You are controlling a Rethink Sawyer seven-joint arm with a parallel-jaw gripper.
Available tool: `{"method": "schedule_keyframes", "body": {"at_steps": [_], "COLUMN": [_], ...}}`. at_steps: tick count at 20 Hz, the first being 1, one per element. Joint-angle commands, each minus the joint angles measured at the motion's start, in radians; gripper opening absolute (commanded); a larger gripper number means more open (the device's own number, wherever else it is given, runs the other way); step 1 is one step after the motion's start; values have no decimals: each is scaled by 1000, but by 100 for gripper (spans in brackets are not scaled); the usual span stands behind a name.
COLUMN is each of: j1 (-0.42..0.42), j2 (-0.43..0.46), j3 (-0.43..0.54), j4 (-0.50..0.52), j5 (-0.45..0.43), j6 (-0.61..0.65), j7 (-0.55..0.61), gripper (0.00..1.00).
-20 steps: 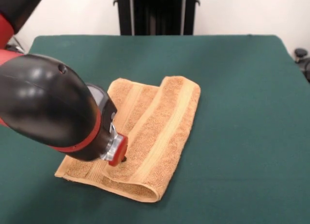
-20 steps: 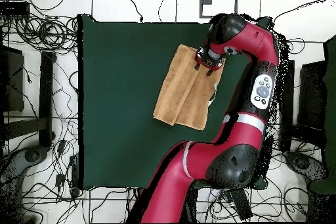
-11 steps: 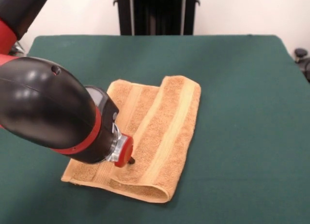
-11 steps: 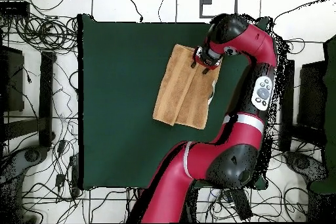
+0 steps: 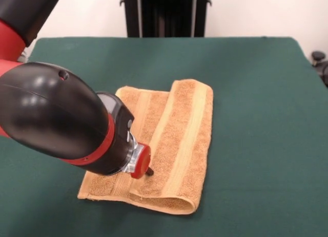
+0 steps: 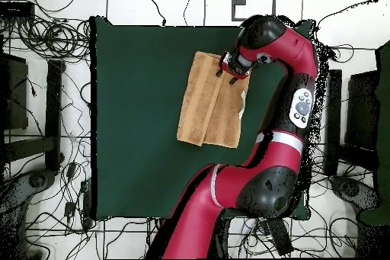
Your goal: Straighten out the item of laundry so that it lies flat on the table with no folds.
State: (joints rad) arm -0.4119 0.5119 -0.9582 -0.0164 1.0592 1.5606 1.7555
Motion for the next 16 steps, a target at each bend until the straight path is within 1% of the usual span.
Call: {"method": "schedule_keyframes", "body": {"at_steps": [1, 11, 13, 14, 16], "j1": [95, 119, 141, 161, 193], "j2": [52, 14, -7, -29, -64], "j3": [58, 115, 156, 193, 251], "j4": [81, 119, 149, 178, 227], "j5": [19, -7, -22, -37, -63], "j6": [-23, 19, 42, 49, 50], "j7": [-123, -50, -5, 25, 50], "gripper": [100, 100, 100, 100, 100]}}
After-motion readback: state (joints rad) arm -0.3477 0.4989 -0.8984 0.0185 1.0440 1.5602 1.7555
